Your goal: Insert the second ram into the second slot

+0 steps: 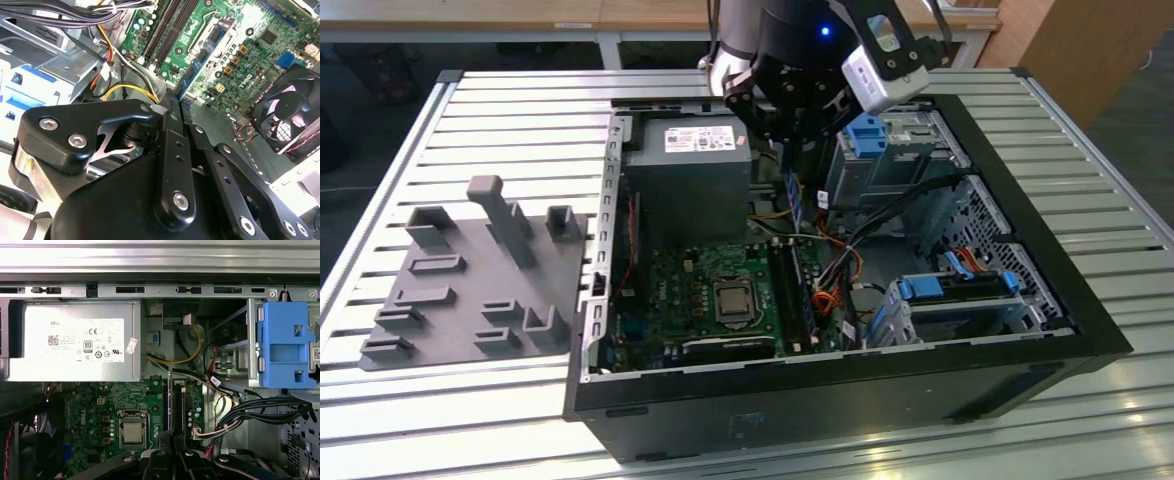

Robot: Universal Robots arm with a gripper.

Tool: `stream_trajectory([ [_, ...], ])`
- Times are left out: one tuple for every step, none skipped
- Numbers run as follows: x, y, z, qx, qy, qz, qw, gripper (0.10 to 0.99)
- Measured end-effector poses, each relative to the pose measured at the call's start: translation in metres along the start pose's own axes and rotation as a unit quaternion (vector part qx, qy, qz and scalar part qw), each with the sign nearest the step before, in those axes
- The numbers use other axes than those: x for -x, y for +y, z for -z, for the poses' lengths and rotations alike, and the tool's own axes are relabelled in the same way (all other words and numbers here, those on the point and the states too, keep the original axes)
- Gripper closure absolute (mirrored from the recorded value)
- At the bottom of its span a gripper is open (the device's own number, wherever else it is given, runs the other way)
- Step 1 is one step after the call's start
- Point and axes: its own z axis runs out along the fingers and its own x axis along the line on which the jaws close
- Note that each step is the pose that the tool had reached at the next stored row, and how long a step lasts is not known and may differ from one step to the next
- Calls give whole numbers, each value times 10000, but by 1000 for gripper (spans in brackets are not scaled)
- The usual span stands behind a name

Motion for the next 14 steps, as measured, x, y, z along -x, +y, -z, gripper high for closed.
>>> stream_trajectory([
  [0,-2,-3,0,0,0,10000,953],
  [0,-4,-8,0,0,0,10000,953],
  [0,-7,-12,0,0,0,10000,953],
  [0,-9,-17,0,0,0,10000,953],
  [0,-12,-21,0,0,0,10000,953],
  [0,-14,-26,0,0,0,10000,953],
  [0,-15,-30,0,0,0,10000,953],
  [0,-17,-34,0,0,0,10000,953],
  [0,-19,-39,0,0,0,10000,953],
  [0,-20,-43,0,0,0,10000,953],
  [0,-22,-47,0,0,0,10000,953],
  [0,-23,-51,0,0,0,10000,953],
  [0,-25,-55,0,0,0,10000,953],
  [0,-26,-59,0,0,0,10000,953],
])
